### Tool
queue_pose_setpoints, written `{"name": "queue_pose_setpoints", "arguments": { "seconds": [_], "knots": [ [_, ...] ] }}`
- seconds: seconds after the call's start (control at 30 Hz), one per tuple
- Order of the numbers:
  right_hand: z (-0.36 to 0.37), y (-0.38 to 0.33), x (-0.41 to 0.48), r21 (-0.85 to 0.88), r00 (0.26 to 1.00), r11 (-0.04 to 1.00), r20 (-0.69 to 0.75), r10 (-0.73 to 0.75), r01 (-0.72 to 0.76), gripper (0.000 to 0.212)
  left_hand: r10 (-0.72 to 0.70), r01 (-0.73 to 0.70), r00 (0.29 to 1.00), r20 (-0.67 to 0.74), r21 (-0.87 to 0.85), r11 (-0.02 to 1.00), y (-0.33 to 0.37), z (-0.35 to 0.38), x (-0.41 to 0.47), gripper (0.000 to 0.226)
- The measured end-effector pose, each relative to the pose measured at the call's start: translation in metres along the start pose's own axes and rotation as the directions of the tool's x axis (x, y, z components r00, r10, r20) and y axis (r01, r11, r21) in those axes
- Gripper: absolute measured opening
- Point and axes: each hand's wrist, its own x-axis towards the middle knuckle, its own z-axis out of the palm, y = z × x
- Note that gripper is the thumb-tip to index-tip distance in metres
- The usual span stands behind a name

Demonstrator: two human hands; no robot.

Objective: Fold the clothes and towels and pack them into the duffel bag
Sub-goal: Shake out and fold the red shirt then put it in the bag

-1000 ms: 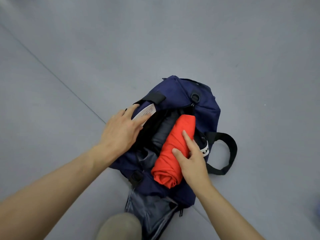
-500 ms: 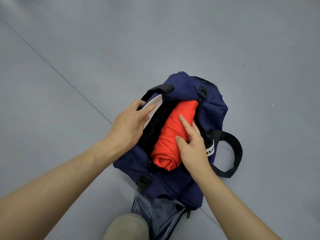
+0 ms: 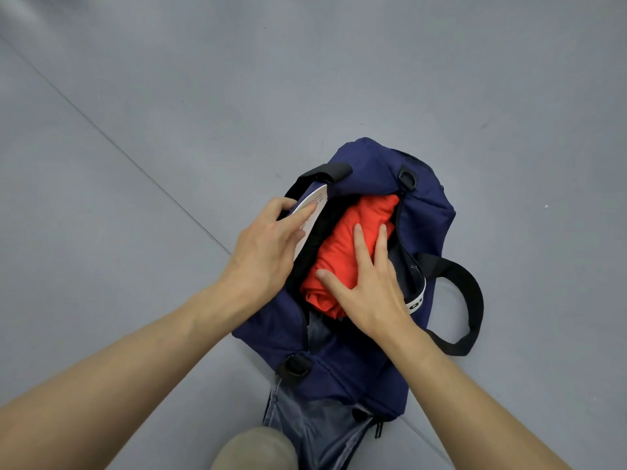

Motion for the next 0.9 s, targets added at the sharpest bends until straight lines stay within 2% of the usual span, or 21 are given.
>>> {"name": "queue_pose_setpoints", "arguments": {
  "seconds": [0.17,0.37,0.5,0.63,0.73,0.8,0.9],
  "knots": [
    [0.001,-0.006,0.015,-0.103,1.0,0.995,-0.016,0.002,-0.003,0.104,-0.001,0.0,1.0,-0.023,-0.083,0.997,0.004,0.001,0.002,0.045],
    [-0.01,-0.009,0.038,-0.267,0.992,0.962,-0.094,-0.079,0.051,0.099,-0.03,0.028,0.999,-0.015,-0.107,0.994,0.001,-0.005,0.005,0.044],
    [-0.003,0.001,0.045,-0.245,0.997,0.968,0.037,0.063,-0.052,0.102,-0.07,0.071,0.997,0.012,-0.127,0.989,0.0,-0.004,0.007,0.044],
    [-0.014,-0.006,0.053,-0.234,0.98,0.967,0.142,0.137,-0.101,0.105,-0.075,0.081,0.996,0.049,-0.133,0.988,-0.002,-0.001,0.006,0.046],
    [-0.025,-0.01,0.045,-0.183,0.973,0.978,0.19,0.132,-0.097,0.105,-0.099,0.105,0.988,0.119,-0.044,0.994,-0.004,0.0,0.001,0.053],
    [-0.034,-0.005,0.032,-0.16,0.987,0.985,0.139,0.084,-0.062,0.09,-0.077,0.066,0.991,0.11,0.101,0.993,-0.001,0.0,-0.006,0.057],
    [-0.049,0.01,0.011,-0.238,0.994,0.97,-0.085,-0.07,0.048,0.06,0.183,-0.17,0.983,-0.016,0.295,0.94,0.014,0.005,-0.011,0.053]
  ]
}}
